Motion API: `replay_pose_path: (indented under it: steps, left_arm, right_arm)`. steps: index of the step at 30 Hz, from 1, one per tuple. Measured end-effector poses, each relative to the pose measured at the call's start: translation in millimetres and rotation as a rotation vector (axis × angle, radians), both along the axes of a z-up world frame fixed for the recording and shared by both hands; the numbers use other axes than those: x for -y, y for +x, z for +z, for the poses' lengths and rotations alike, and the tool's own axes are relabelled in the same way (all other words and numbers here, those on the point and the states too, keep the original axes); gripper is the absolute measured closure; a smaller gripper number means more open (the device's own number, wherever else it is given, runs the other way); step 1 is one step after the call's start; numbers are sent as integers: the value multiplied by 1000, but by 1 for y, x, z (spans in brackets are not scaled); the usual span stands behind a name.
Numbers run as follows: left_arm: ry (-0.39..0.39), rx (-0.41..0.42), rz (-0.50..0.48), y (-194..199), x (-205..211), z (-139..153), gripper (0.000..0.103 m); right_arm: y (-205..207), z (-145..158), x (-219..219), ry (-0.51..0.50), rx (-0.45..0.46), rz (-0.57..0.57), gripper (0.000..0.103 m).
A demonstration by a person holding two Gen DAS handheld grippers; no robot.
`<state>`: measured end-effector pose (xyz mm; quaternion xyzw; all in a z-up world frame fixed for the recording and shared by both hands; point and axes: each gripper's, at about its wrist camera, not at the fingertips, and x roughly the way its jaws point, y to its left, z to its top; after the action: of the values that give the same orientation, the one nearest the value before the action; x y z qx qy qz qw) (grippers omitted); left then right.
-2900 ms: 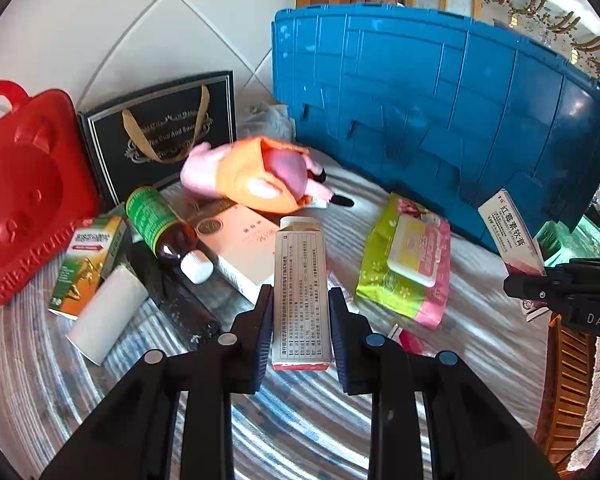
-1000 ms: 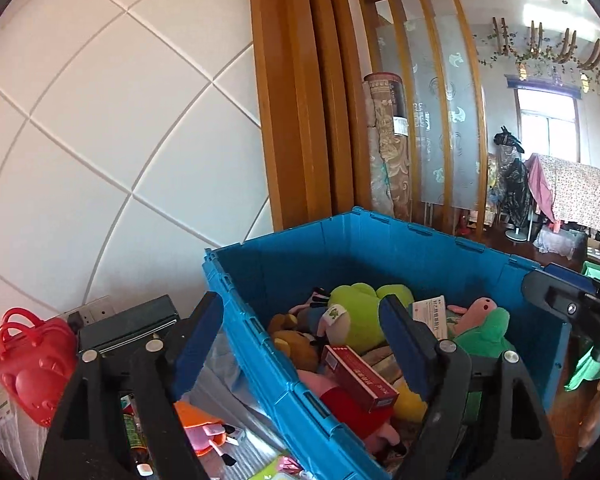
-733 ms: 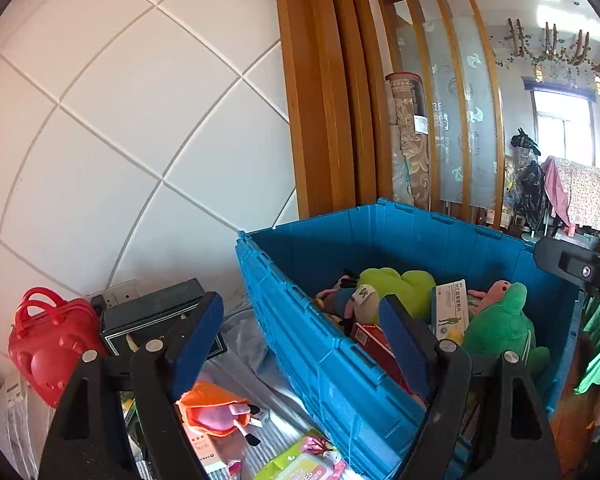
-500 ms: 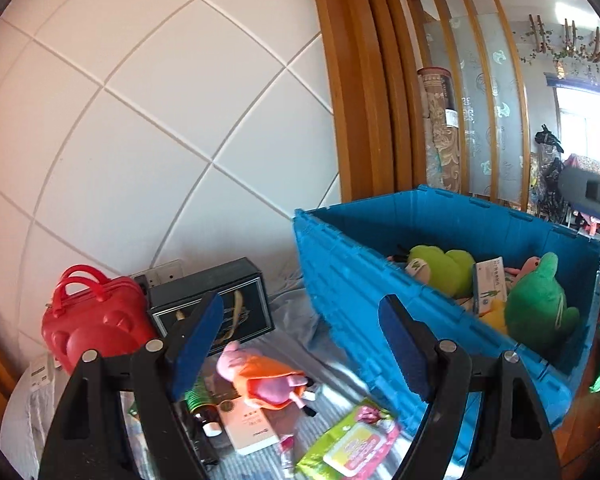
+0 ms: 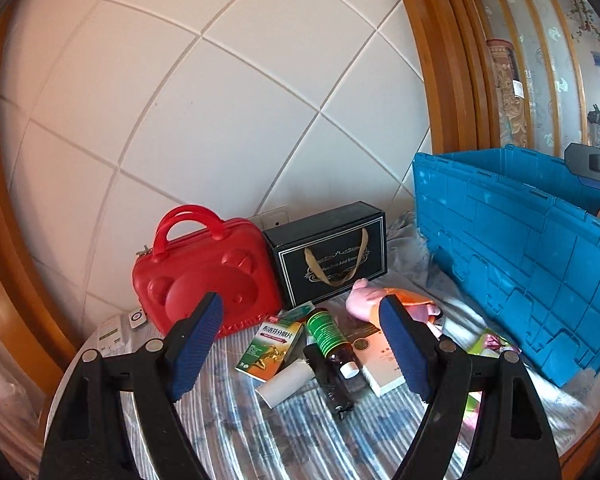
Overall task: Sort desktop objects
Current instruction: 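Move both tools back toward the bottle and plush pig on the table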
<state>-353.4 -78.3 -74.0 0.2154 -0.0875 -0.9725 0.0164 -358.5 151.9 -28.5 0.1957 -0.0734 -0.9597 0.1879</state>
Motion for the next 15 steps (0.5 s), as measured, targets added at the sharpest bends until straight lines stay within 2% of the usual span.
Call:
replay_pose_path:
  steps: [5,8,10,15]
  left_arm:
    - [39,1,38,-15,15,-20,23]
    - [58,14,57,-35,17,-36,23]
    - [90,41,49,-51,18,-49,23]
    - [103,114,41,-92,9,-88,23]
  right_arm:
    - [-33,-13,24,28,14,55,3]
    - [-54,-25,36,85,19,71,2]
    - [-71,-40,43,113,43,90,2]
    - [-120,-84,52,127,140,113,2]
